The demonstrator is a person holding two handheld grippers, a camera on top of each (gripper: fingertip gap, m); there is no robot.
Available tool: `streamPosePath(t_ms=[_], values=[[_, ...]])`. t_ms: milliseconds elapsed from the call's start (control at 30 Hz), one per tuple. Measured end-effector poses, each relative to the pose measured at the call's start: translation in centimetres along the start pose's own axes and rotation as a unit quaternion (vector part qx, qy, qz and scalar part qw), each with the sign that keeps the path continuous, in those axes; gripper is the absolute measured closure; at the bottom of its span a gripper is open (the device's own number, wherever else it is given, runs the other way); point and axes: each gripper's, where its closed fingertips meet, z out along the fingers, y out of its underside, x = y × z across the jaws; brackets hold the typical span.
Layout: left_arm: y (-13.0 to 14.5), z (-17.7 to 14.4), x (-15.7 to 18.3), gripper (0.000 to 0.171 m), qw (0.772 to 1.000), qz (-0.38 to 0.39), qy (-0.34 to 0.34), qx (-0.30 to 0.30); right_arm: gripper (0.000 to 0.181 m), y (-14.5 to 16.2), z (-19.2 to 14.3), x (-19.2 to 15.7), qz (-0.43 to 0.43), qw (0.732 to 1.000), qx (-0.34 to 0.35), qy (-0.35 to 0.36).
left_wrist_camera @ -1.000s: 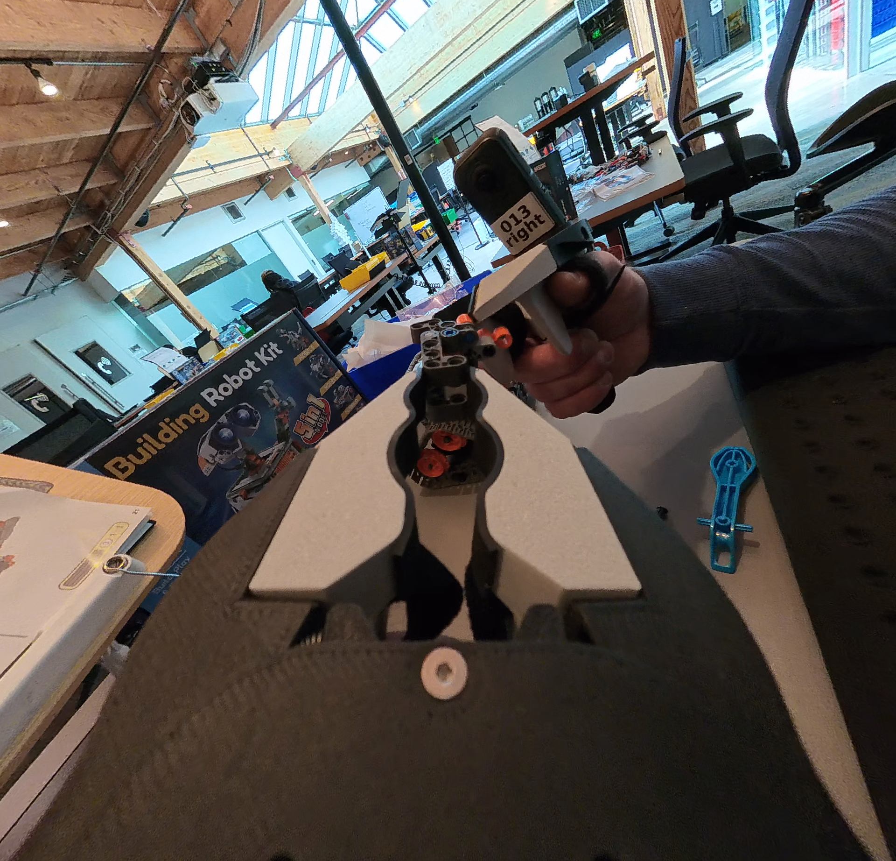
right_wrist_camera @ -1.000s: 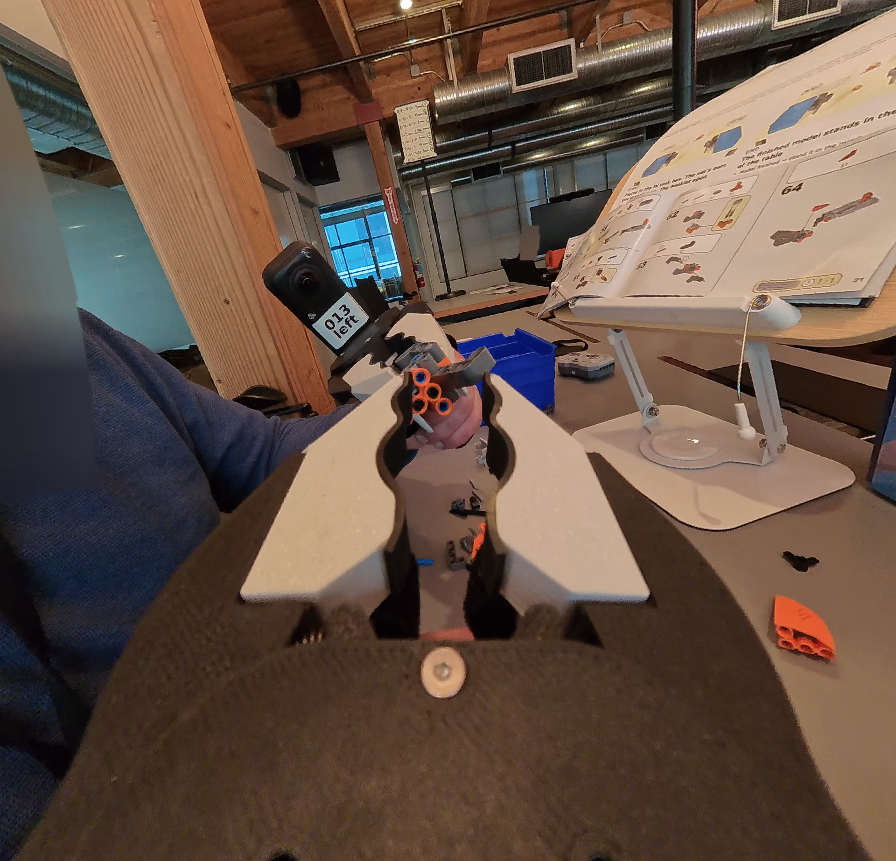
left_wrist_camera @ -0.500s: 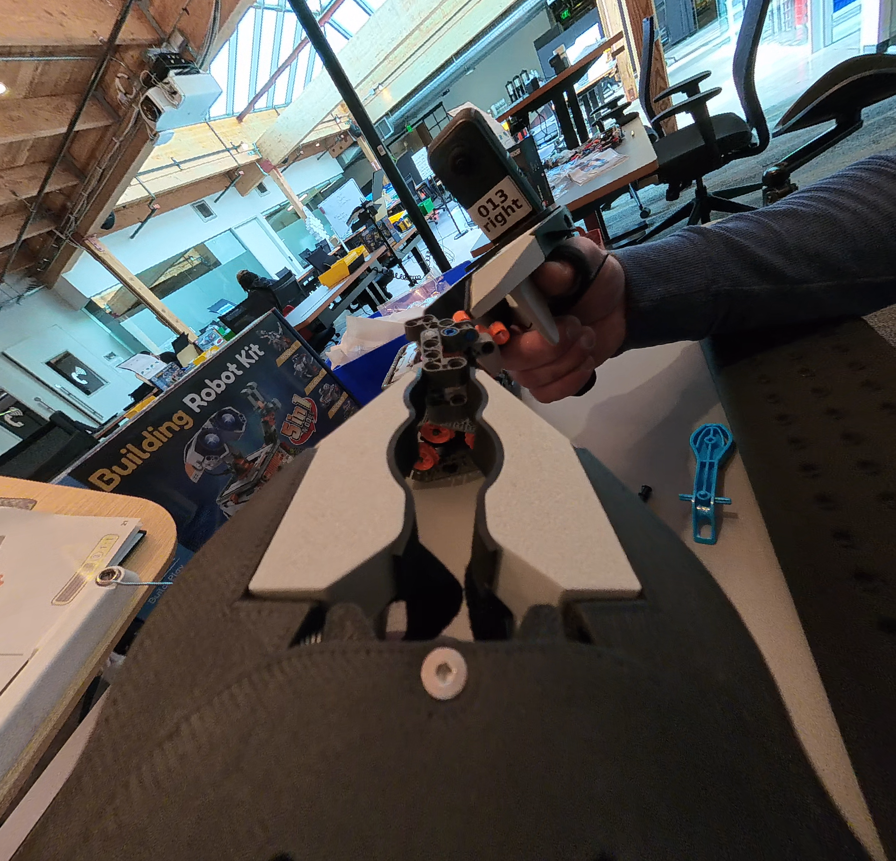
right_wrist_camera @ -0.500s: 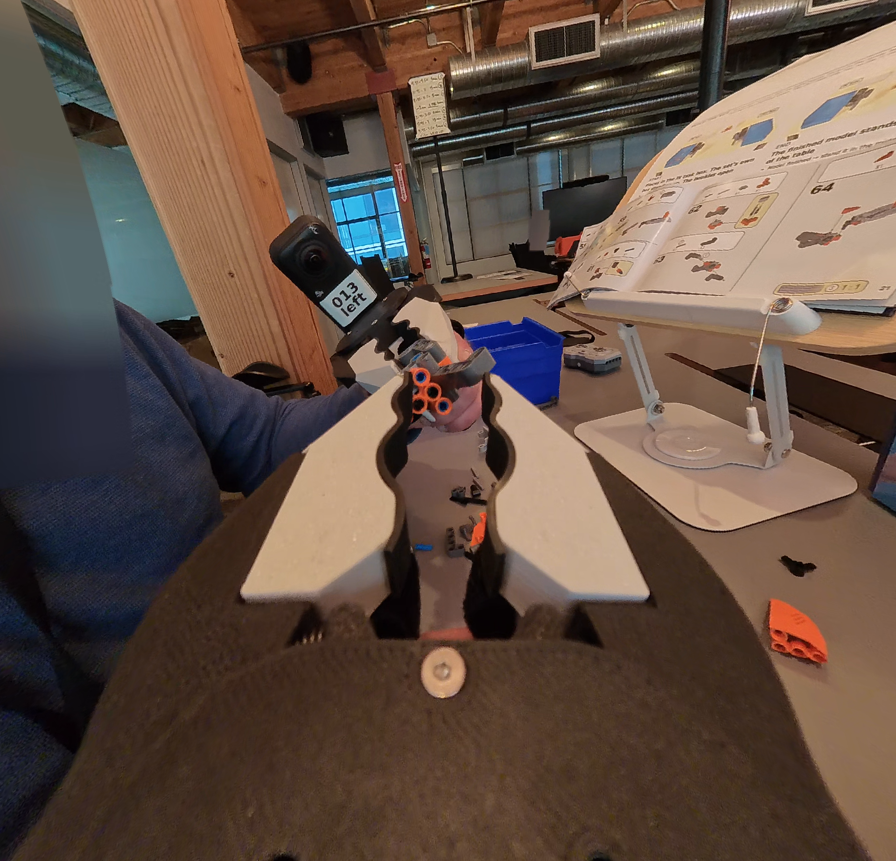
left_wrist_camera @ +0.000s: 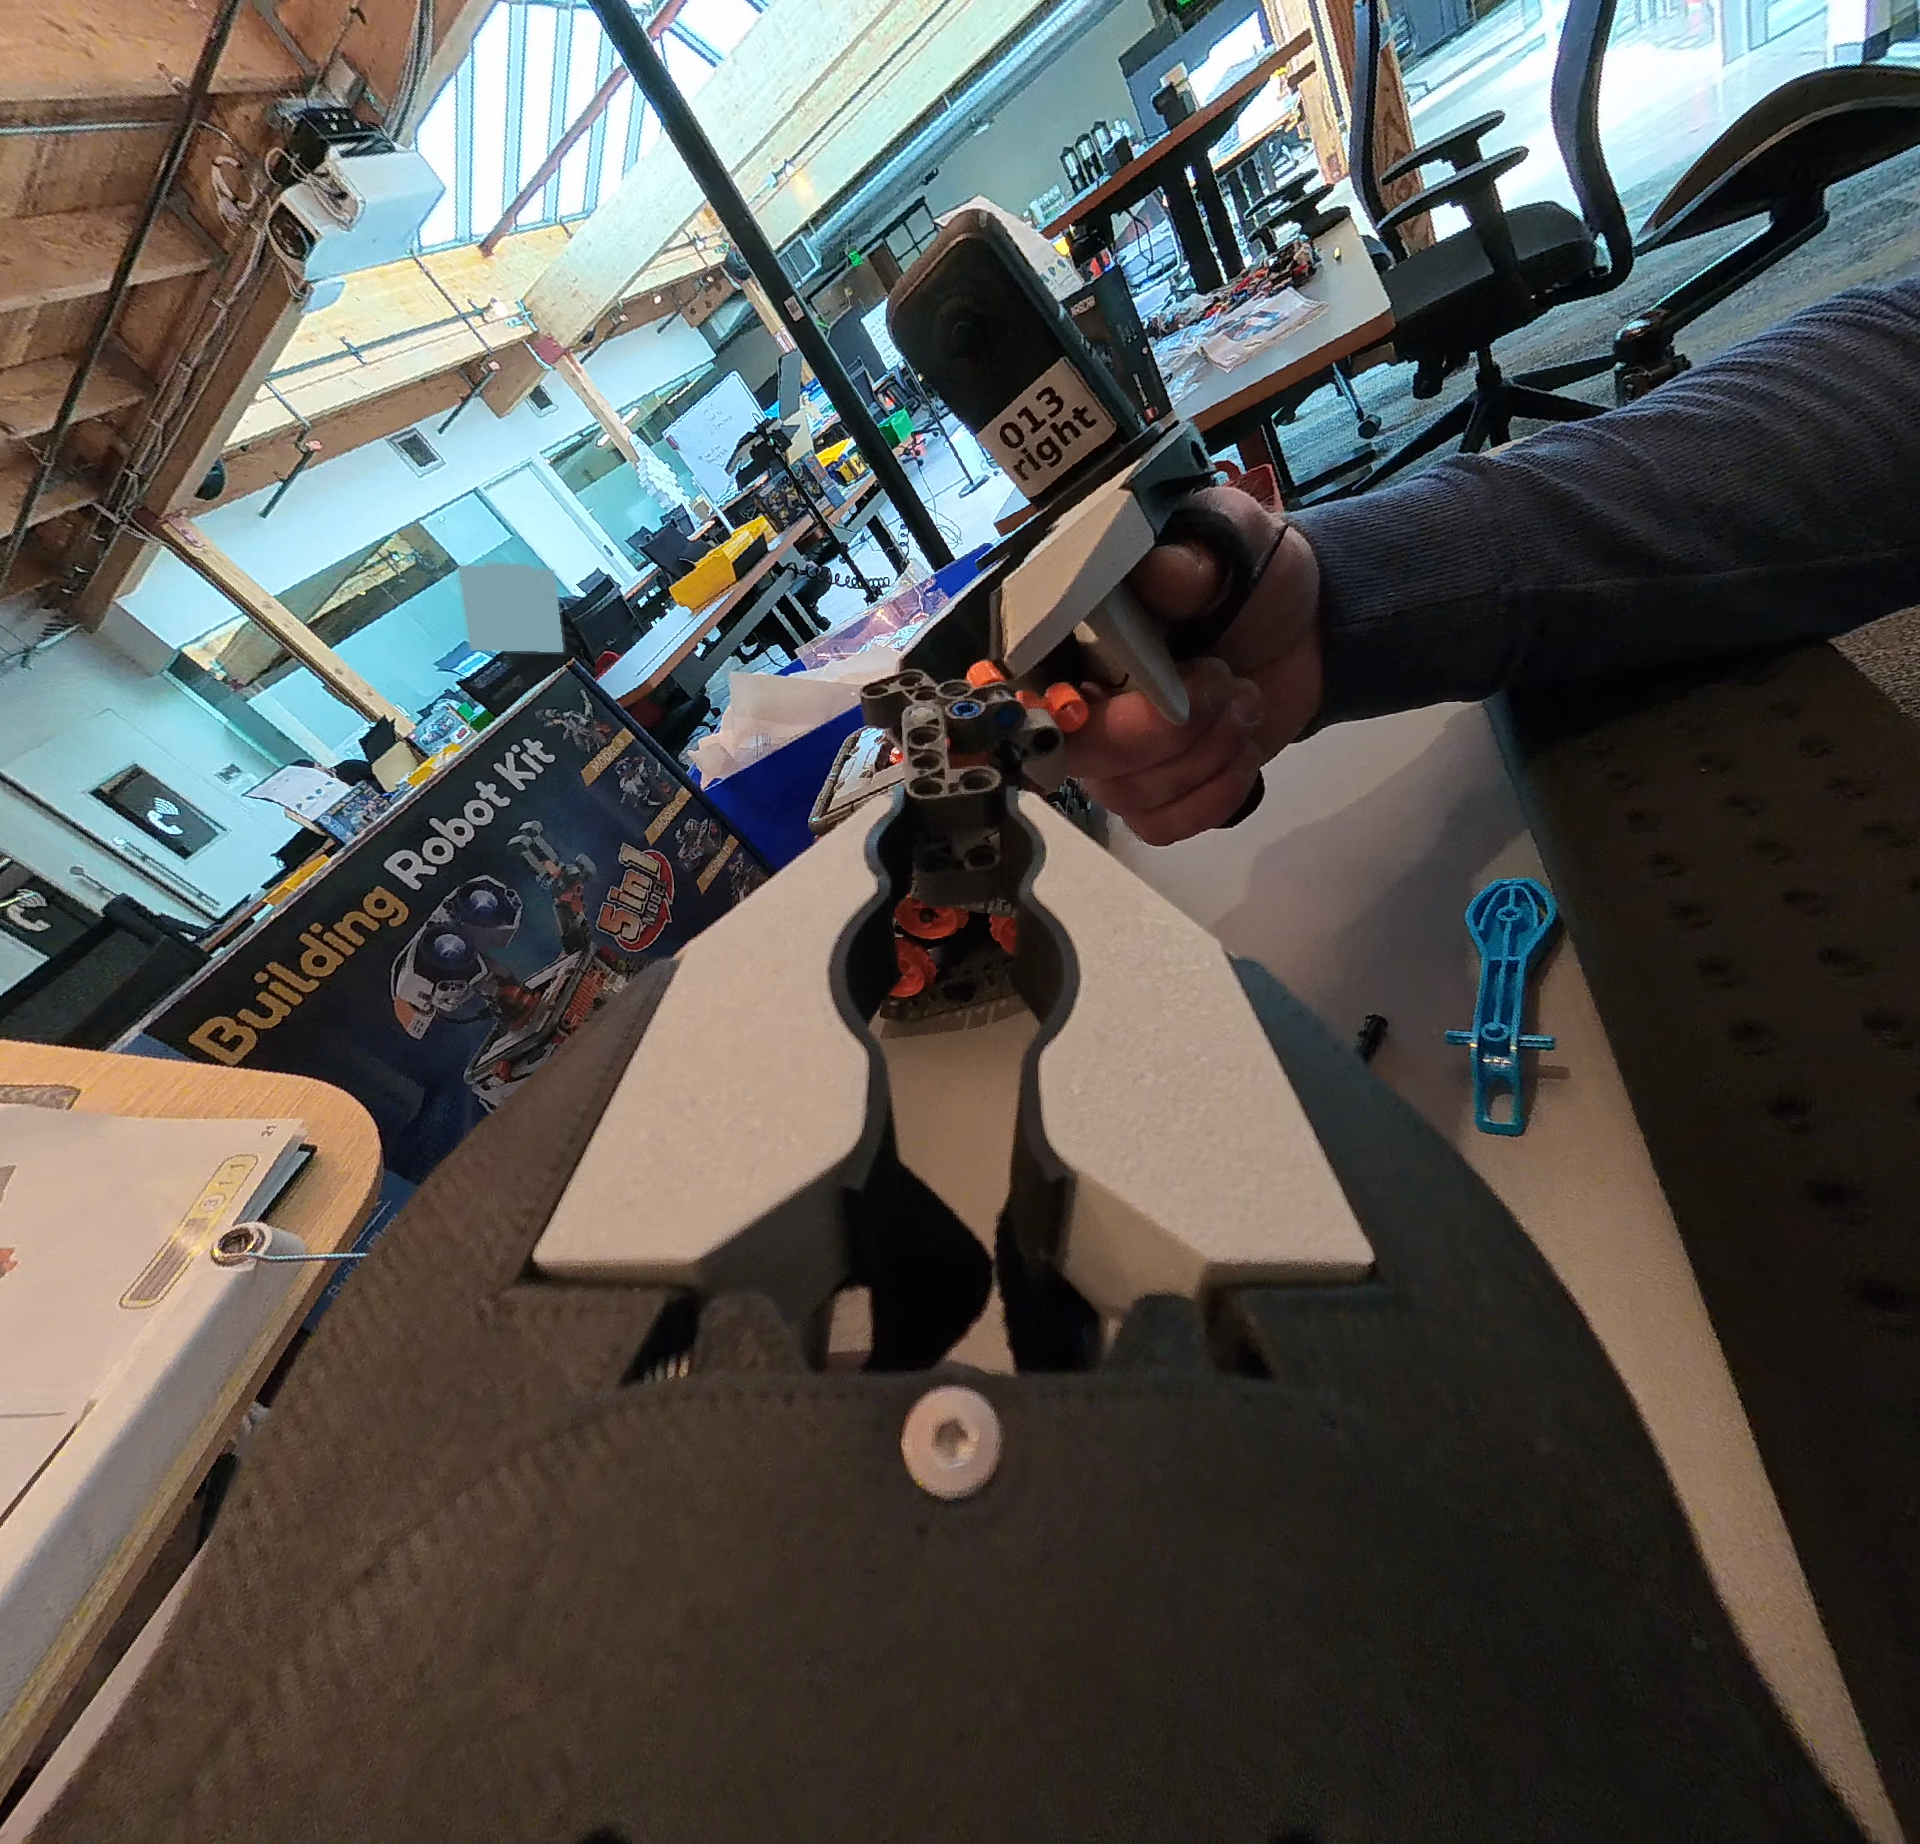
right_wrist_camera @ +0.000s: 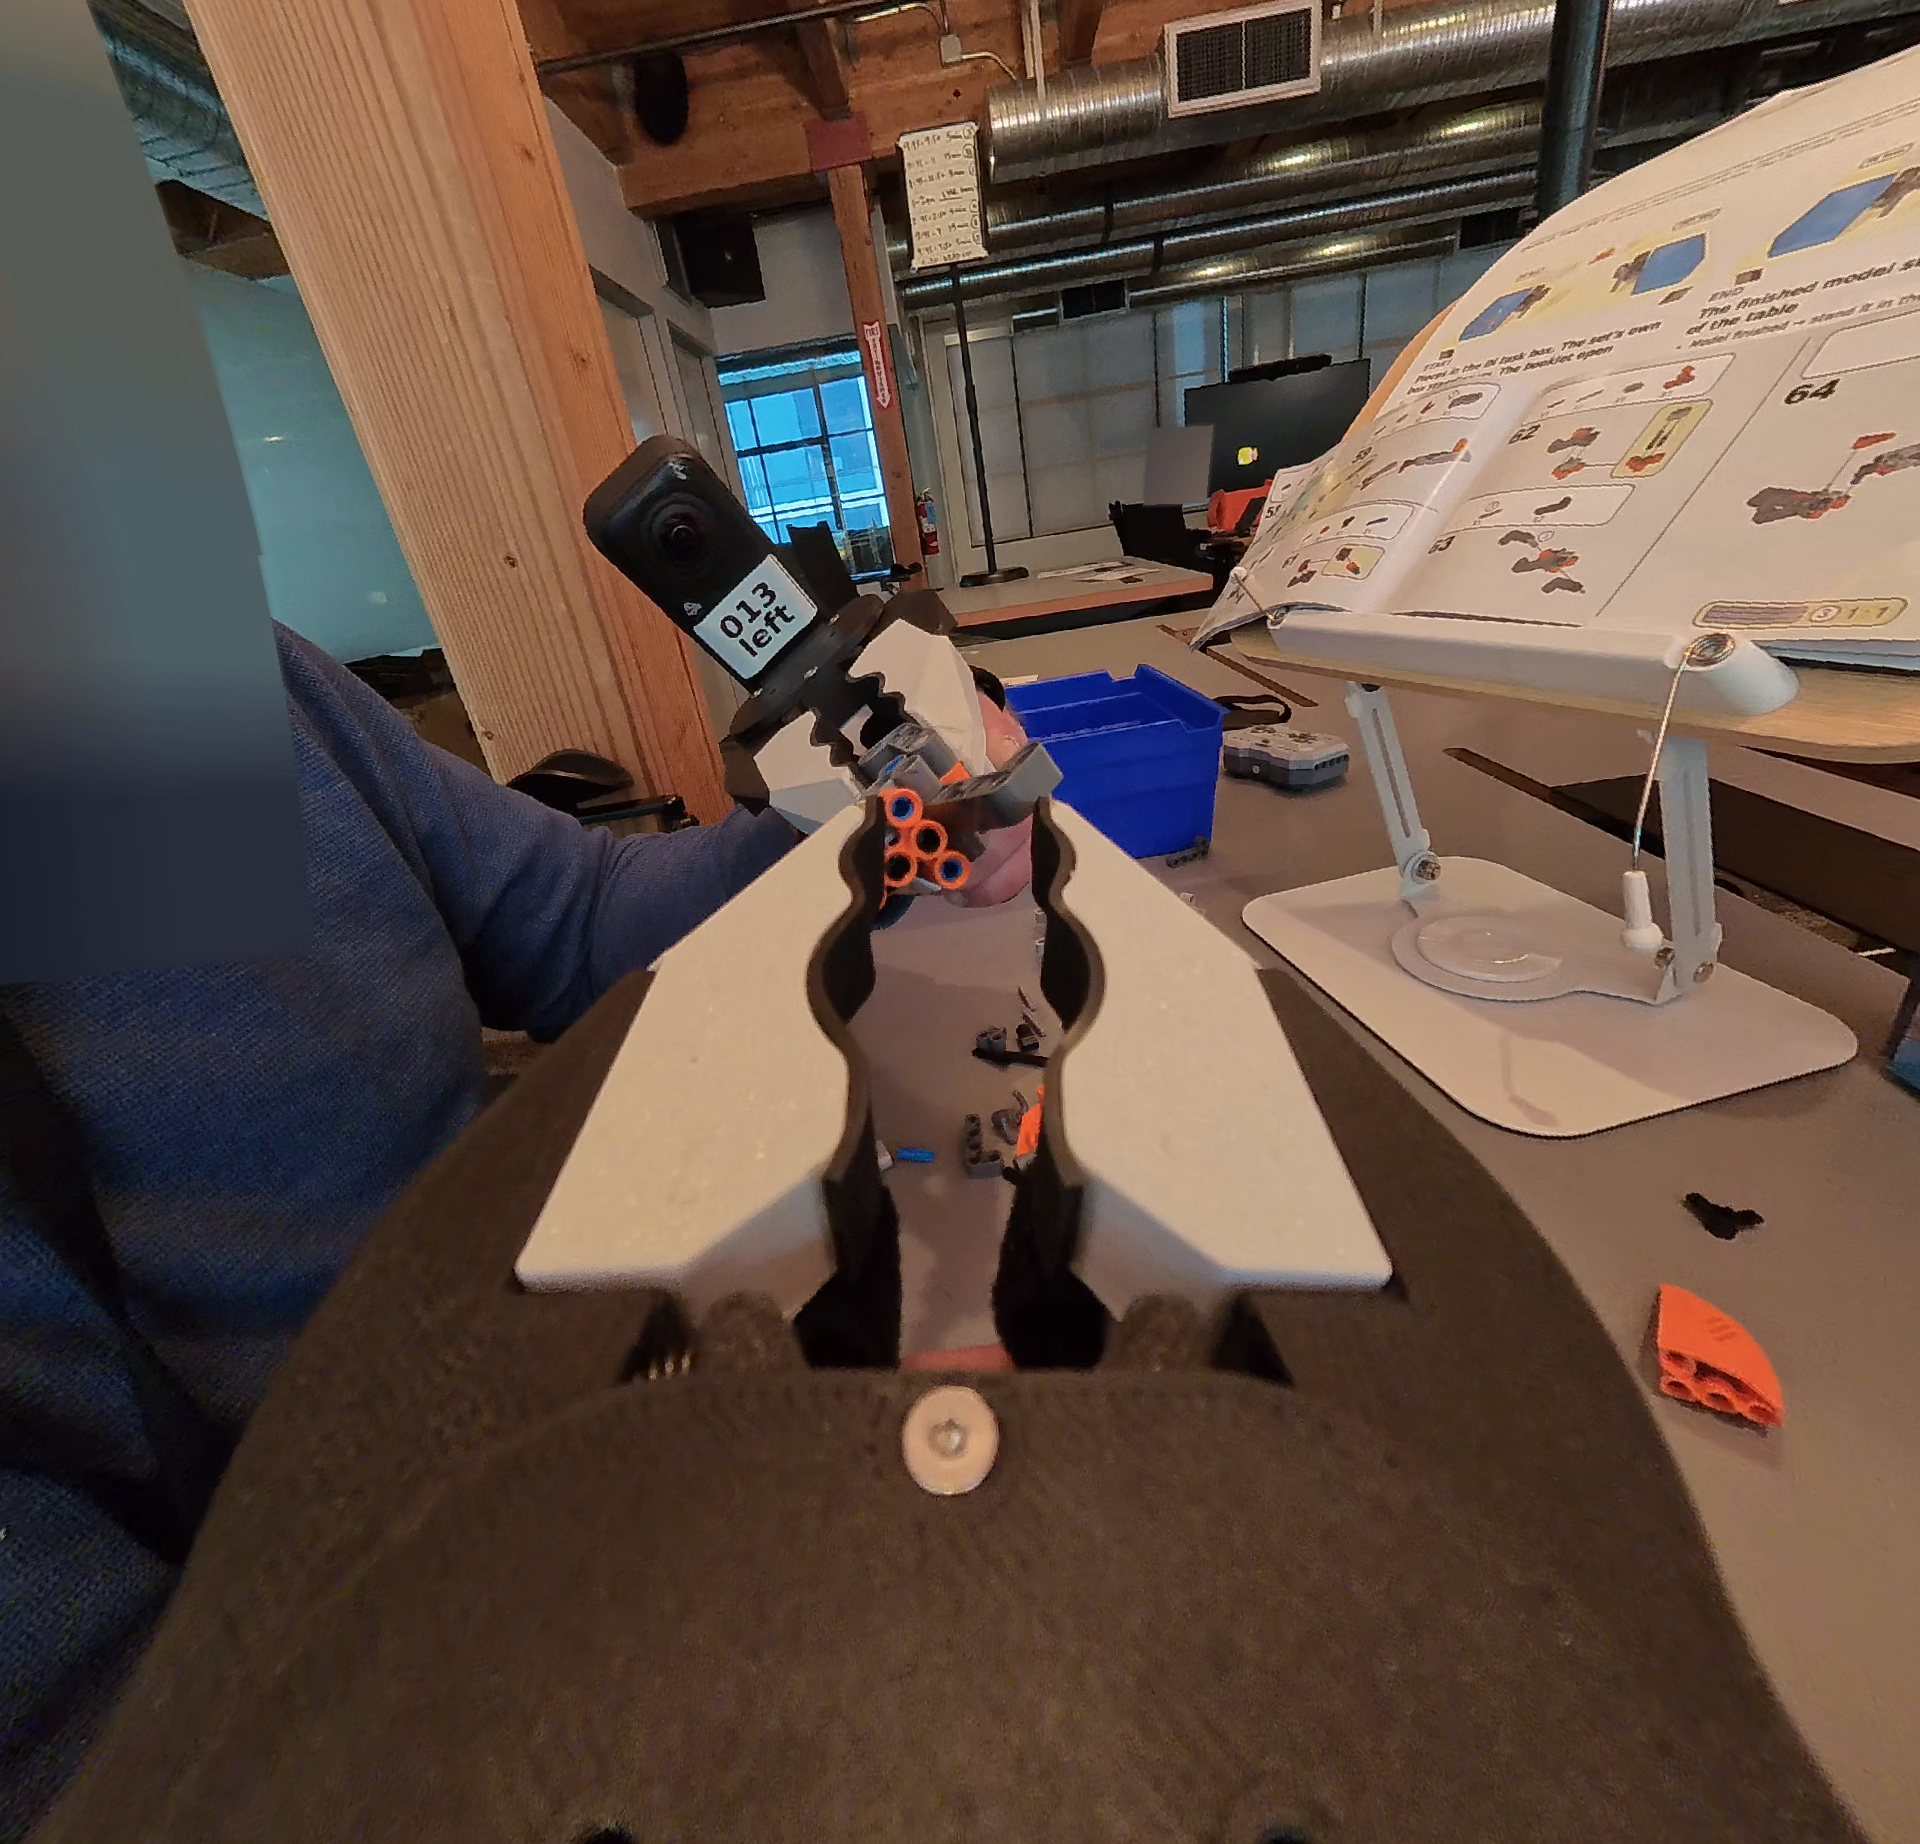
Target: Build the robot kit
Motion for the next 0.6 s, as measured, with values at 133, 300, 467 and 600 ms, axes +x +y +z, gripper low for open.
streamPosePath(t_ms=[133, 300, 467, 600], values=[[-0.02, -0.01, 0.13, 0.157, 1.0, 0.001, 0.003, 0.0, 0.155, 0.02, -0.01, -0.13, -0.001, 1.0, -0.001, -0.003], [0.05, 0.0, 0.26, 0.157, 1.0, 0.002, 0.006, -0.003, 0.155, 0.09, -0.03, -0.24, -0.003, 1.0, -0.004, -0.006], [0.1, 0.0, 0.31, 0.157, 1.0, 0.004, 0.007, -0.004, 0.155, 0.11, -0.02, -0.28, -0.006, 1.0, -0.006, -0.006], [0.09, -0.01, 0.42, 0.157, 1.0, 0.005, 0.01, -0.005, 0.155, 0.13, -0.02, -0.39, -0.007, 1.0, -0.007, -0.008]])
